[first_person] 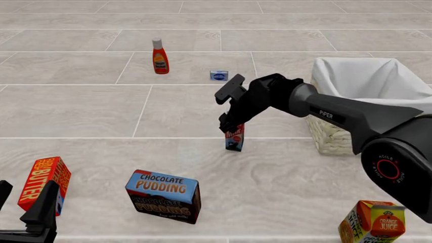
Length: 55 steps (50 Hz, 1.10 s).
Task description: Pick the milk and place it in the basket.
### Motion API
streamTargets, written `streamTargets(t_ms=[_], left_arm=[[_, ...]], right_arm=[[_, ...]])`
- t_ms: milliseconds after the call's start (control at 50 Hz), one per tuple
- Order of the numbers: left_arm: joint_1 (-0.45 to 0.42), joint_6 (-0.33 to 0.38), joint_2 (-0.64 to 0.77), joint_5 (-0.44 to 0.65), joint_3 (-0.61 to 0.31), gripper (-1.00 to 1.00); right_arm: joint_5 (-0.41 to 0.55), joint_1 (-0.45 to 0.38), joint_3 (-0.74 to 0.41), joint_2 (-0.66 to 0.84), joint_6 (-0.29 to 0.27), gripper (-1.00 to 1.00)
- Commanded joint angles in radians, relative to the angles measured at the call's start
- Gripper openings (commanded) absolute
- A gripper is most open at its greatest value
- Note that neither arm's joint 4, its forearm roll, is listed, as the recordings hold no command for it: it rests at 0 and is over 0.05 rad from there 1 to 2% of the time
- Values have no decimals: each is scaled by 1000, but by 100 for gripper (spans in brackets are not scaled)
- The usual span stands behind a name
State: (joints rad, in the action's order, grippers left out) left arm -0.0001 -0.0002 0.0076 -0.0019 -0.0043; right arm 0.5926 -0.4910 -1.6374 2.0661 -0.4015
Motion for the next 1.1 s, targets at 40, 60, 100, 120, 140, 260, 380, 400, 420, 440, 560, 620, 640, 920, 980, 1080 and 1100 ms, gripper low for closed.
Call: streamTargets(t_ms=[40, 60, 100, 120, 140, 260, 380, 400, 420, 440, 560, 620, 640, 920, 980, 1080, 1100], left_arm=[[0, 0, 0, 0, 0, 100], [0, 0, 0, 0, 0, 100], [0, 0, 0, 0, 0, 100], [0, 0, 0, 0, 0, 100], [0, 0, 0, 0, 0, 100], [0, 0, 0, 0, 0, 100], [0, 0, 0, 0, 0, 100], [0, 0, 0, 0, 0, 100], [0, 0, 0, 0, 0, 100], [0, 0, 0, 0, 0, 100], [0, 0, 0, 0, 0, 100], [0, 0, 0, 0, 0, 100], [0, 0, 0, 0, 0, 100], [0, 0, 0, 0, 0, 100], [0, 0, 0, 0, 0, 100], [0, 0, 0, 0, 0, 100], [0, 0, 0, 0, 0, 100]], right_arm=[[10, 0, -18, -56, 14, -100], [12, -4, -17, -62, 16, -100], [13, -4, -16, -67, 13, -100], [14, -7, -12, -80, 12, -100], [14, -7, -12, -80, 12, -100], [24, 0, -15, -108, 3, -100], [36, 2, -11, -132, -4, -100], [40, 3, -16, -138, -4, -100], [43, 3, -16, -141, -4, -100], [45, 4, -17, -145, -7, -100], [64, 10, -29, -171, -14, -100], [74, 18, -37, -184, -23, -100], [79, 18, -41, -190, -21, -100], [151, 74, -117, -247, -60, -100], [167, 86, -130, -257, -66, -100], [202, 120, -158, -272, -80, -100], [210, 126, -166, -273, -78, -100]])
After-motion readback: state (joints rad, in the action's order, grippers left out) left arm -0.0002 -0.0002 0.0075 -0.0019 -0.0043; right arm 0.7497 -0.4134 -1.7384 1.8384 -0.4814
